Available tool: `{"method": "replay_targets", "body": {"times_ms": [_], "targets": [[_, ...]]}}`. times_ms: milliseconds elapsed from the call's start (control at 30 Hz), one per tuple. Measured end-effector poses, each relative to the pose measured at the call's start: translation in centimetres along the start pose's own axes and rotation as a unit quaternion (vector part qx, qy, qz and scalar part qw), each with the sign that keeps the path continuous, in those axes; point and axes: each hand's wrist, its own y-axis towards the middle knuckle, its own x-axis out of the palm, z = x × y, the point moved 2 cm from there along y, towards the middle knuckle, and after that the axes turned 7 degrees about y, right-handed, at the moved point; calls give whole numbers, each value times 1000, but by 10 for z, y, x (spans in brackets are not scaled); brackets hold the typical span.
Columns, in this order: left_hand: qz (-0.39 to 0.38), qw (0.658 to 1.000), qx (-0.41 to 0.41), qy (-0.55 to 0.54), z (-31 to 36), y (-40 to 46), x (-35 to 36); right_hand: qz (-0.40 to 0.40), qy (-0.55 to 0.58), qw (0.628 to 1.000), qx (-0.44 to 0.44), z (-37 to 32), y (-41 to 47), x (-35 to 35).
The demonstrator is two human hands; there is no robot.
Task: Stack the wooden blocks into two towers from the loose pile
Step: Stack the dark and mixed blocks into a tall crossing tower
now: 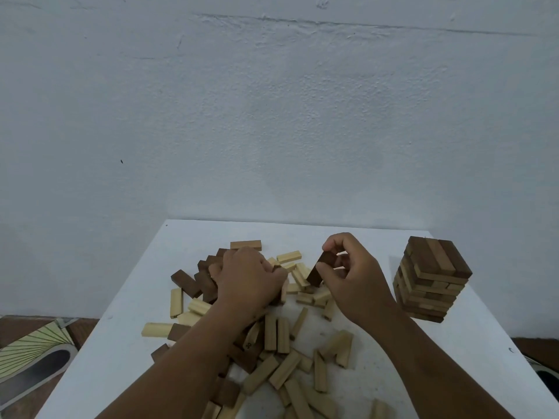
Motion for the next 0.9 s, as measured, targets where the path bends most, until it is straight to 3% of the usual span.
{"method": "replay_targets", "body": {"times_ms": [133,333,467,600,700,900], "targets": [[6,973,-68,-221,-5,-6,-22,-3,-11,1000,-23,0,-4,13],[40,895,-153,-417,-25,-19,-58,-82,-42,995,-39,-5,2,57],[54,880,-166,-441,-43,-29,-68,-202,-203,958,8,-1,11,82],[48,879,-170,-443,-49,-41,-73,-232,-219,943,90,-6,16,92],[43,887,-156,-433,-46,-45,-71,-201,-159,959,117,-5,16,95],[28,903,-104,-416,-23,-53,-62,-63,20,992,109,-11,11,61]]}}
